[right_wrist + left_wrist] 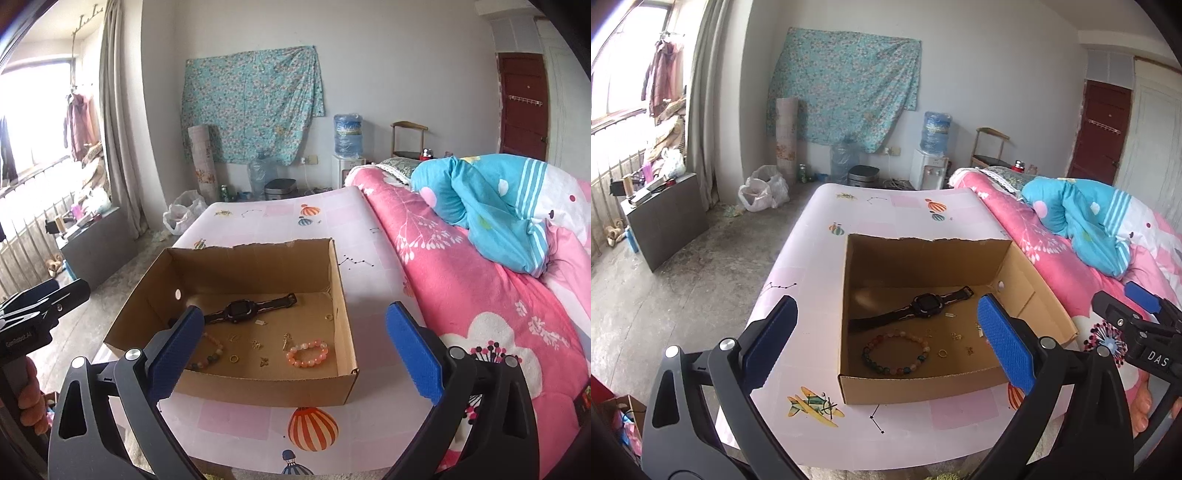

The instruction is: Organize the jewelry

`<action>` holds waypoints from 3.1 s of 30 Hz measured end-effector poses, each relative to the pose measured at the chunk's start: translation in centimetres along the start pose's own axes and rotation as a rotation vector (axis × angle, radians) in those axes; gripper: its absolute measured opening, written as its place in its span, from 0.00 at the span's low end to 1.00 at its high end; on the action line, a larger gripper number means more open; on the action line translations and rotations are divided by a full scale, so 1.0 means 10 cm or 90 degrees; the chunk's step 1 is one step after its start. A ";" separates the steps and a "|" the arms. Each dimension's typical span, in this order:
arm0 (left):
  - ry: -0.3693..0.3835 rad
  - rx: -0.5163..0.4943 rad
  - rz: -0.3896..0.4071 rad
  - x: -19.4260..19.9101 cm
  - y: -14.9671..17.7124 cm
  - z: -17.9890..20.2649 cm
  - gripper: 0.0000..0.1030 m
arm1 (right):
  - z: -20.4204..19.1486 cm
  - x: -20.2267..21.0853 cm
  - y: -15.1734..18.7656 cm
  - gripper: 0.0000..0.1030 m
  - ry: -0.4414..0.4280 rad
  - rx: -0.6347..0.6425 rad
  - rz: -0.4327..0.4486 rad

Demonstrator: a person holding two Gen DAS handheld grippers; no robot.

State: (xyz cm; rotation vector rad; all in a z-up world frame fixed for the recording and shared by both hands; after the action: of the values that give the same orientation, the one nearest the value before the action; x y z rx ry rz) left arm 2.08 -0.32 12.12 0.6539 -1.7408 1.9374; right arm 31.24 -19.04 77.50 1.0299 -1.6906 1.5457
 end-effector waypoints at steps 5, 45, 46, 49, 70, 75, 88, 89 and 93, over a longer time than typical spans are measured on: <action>-0.074 -0.017 0.023 0.05 0.00 0.00 0.92 | 0.00 0.08 -0.04 0.93 0.011 0.000 0.024; -0.106 -0.001 -0.236 -0.61 0.50 0.21 0.92 | 0.07 -0.61 0.45 0.93 0.034 -0.036 -0.231; -0.106 0.000 -0.237 -0.61 0.50 0.20 0.92 | 0.06 -0.61 0.45 0.93 0.035 -0.035 -0.232; -0.107 0.000 -0.241 -0.63 0.50 0.20 0.92 | 0.05 -0.64 0.45 0.93 0.037 -0.033 -0.237; -0.106 0.001 -0.238 -0.62 0.50 0.18 0.92 | 0.04 -0.69 0.47 0.93 0.032 -0.034 -0.247; -0.099 0.001 -0.239 -0.62 0.51 0.19 0.92 | 0.03 -0.69 0.47 0.93 0.032 -0.034 -0.247; -0.080 0.000 -0.246 -0.62 0.53 0.21 0.92 | 0.02 -0.69 0.47 0.93 0.033 -0.031 -0.247; -0.078 0.000 -0.248 -0.62 0.53 0.21 0.92 | 0.02 -0.69 0.47 0.93 0.033 -0.030 -0.247; -0.071 -0.001 -0.261 -0.64 0.57 0.22 0.92 | 0.01 -0.69 0.47 0.93 0.033 -0.031 -0.247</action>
State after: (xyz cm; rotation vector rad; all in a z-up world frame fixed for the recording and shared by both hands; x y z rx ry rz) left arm 3.72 -3.23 3.87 1.0451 -1.5231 1.6408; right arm 30.71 -18.18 69.24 1.1991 -1.3850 1.2621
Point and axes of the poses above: each gripper's, at about its wrist camera, not at the fingertips, and x roughly against the way its jaws point, z to its right, y to its underside, the point moved 4 cm from there along -x, roughly the way its jaws point, and after that the axes turned 6 degrees about -z, right-handed, at the moved point
